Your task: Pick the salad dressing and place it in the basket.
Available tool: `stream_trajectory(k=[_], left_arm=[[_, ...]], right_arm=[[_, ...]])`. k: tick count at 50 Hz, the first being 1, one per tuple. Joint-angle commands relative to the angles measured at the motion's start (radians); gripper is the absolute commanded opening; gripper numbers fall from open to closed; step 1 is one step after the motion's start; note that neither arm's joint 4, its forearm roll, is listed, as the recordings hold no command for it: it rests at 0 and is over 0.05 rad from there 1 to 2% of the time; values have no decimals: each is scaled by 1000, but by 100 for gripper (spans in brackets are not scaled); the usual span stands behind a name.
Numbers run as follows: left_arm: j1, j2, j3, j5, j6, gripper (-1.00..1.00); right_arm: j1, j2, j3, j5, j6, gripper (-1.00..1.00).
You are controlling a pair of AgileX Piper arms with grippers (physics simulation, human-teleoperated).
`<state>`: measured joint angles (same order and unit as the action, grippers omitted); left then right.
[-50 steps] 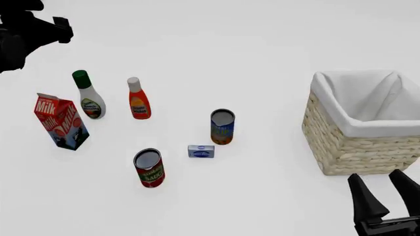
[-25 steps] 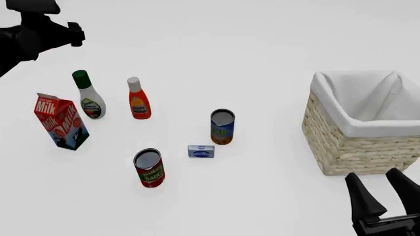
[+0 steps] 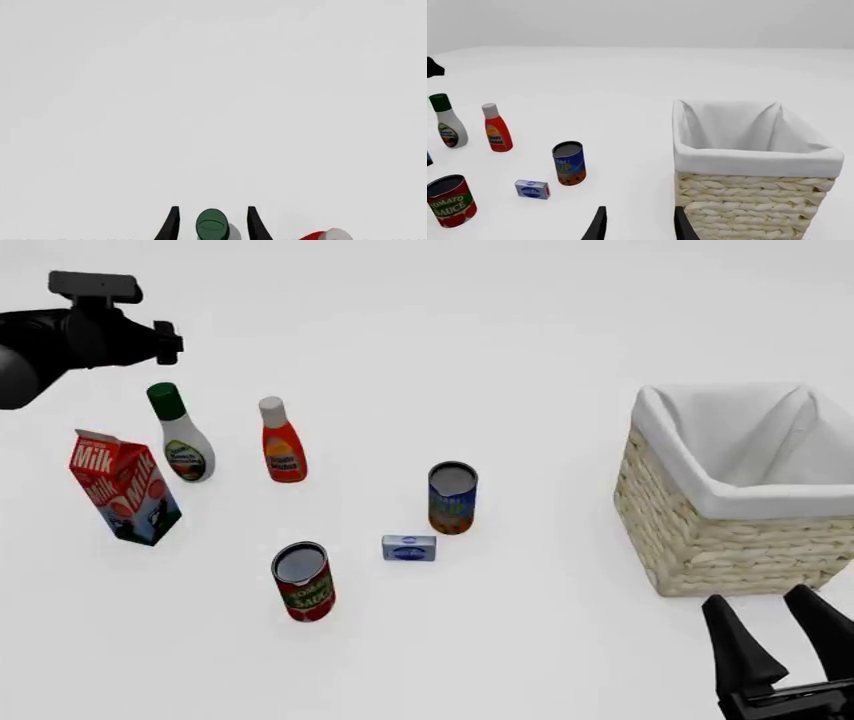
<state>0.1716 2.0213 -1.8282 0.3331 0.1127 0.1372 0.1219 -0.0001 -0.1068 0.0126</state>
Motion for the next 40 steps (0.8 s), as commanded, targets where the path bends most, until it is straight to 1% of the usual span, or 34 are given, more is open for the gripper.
stream_trajectory(k=[1,15,26,40], left_arm=[[-5,61,-26,20,1,100],[-1,103,-8,-8,2,100],[6,128,-21,-7,1,100],[15,167,-1,-38,1,100]], right_arm=[[6,10,0,-10,0,100],[7,24,0,-16,1,100],[6,37,0,-23,3,100],[11,111,0,-88,4,100]])
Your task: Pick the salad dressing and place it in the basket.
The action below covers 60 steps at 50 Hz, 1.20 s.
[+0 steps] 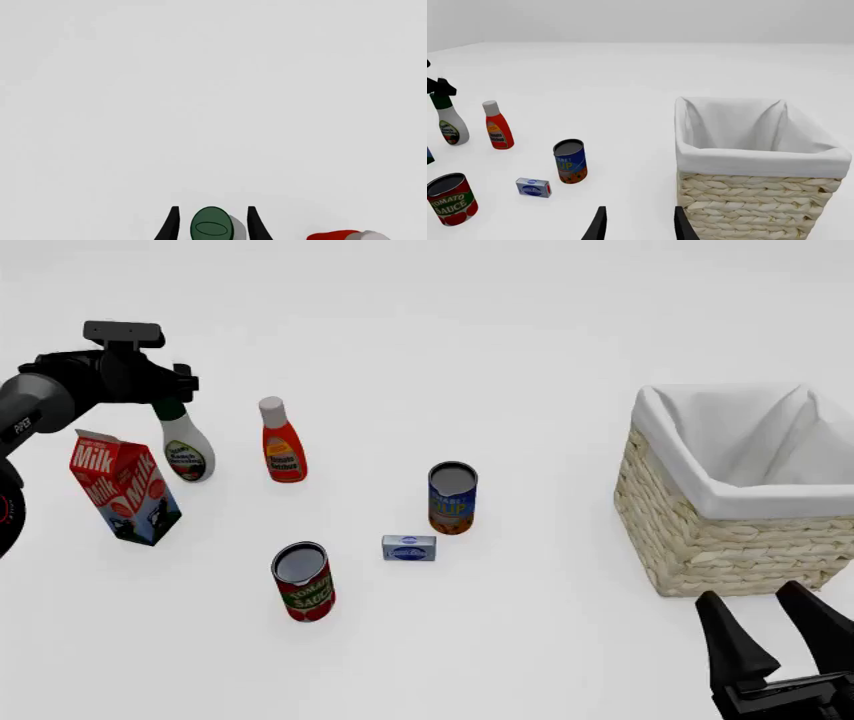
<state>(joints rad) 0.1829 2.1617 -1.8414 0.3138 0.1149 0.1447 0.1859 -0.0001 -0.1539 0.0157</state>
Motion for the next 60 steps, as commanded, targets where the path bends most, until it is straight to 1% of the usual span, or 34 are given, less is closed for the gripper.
stream_trajectory(k=[1,8,25,29,30,31,32,33,35,38,41,42,44,45,46,49,50,52,54,56,60], left_arm=[[4,27,18,-24,4,100],[3,47,30,-40,-2,100],[7,69,53,-61,-13,100],[-4,47,80,-83,-10,100],[-6,29,101,-109,-4,100],[-7,-8,143,-158,21,-100],[-15,-12,142,-153,1,-100],[-16,-31,154,-173,-18,-100],[5,-33,143,-172,-16,-100],[6,-60,162,-204,-7,-100],[3,-64,156,-204,-10,-100],[11,-79,170,-227,-5,-100],[7,-88,170,-233,-12,-100],[28,-98,175,-249,-9,-100],[28,-102,177,-258,-2,-100],[27,-116,173,-260,-22,-100],[29,-143,185,-284,-24,-100],[28,-150,180,-277,-32,-100],[9,-184,188,-277,-38,-100],[1,-201,175,-265,-34,-100],[-14,-227,156,-242,-48,-100]], right_arm=[[4,56,0,-48,1,100],[10,110,0,-98,-1,100],[15,171,0,-154,-3,100],[17,177,0,-162,-3,100],[18,179,0,-164,-5,100],[18,184,0,-168,-5,100],[18,187,0,-171,-6,100],[19,190,0,-174,-6,100],[19,190,0,-173,-7,100],[20,181,0,-165,-7,100],[19,171,0,-155,-6,100],[18,166,0,-149,-7,100],[17,155,0,-138,-7,100],[16,148,0,-131,-7,100],[15,144,0,-127,-7,100],[16,132,0,-115,-9,100],[15,127,0,-110,-9,100],[15,126,0,-108,-9,100],[15,124,0,-105,-10,100],[17,125,0,-108,-11,100],[20,126,0,-114,-8,100]])
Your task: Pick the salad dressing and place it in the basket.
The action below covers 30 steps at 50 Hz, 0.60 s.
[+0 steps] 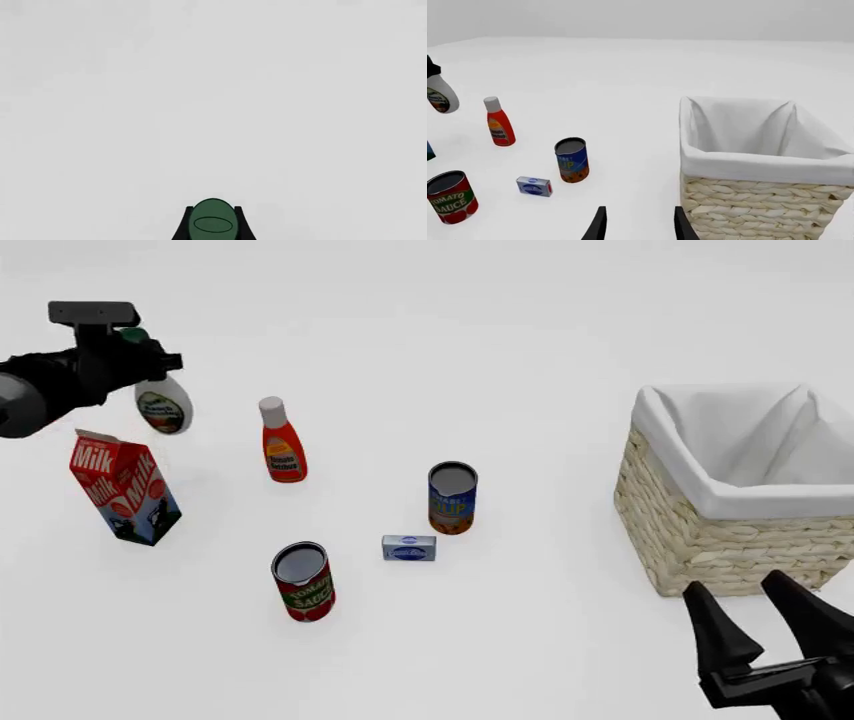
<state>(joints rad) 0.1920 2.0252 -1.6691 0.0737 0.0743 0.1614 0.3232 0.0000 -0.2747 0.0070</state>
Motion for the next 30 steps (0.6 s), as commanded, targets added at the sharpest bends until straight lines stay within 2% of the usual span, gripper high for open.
stream_trajectory(k=[1,24,30], left_arm=[[-37,-103,-17,3,-15,-100],[-354,-328,-41,118,1,-100],[-442,-381,21,106,32,-100]], right_arm=[[3,-11,0,7,0,100],[5,-98,0,84,6,100],[6,-115,0,98,7,100]])
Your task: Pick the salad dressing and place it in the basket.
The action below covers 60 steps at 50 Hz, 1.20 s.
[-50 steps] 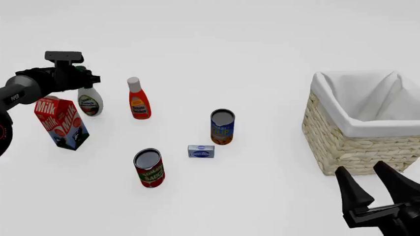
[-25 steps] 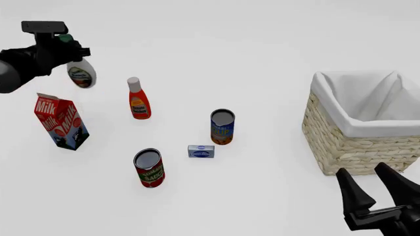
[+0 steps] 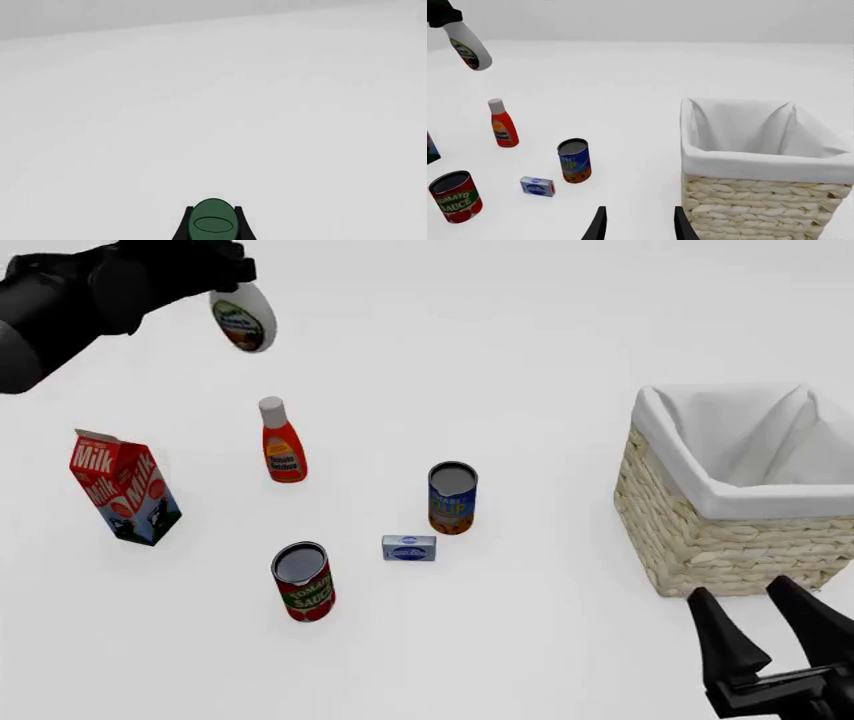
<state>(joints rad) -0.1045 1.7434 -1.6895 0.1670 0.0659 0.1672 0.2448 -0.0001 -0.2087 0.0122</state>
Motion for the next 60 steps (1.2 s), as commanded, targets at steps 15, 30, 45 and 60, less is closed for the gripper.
stream_trajectory(k=[15,30,45,60], left_arm=[[-366,-199,191,-23,72,-100],[-533,-231,292,-72,69,-100],[-620,-184,273,-75,84,-100],[-653,-180,298,-89,87,-100]], right_arm=[[4,-54,0,42,3,100],[8,-84,0,66,-4,100],[5,-153,0,128,-5,100],[63,-117,0,75,-92,100]])
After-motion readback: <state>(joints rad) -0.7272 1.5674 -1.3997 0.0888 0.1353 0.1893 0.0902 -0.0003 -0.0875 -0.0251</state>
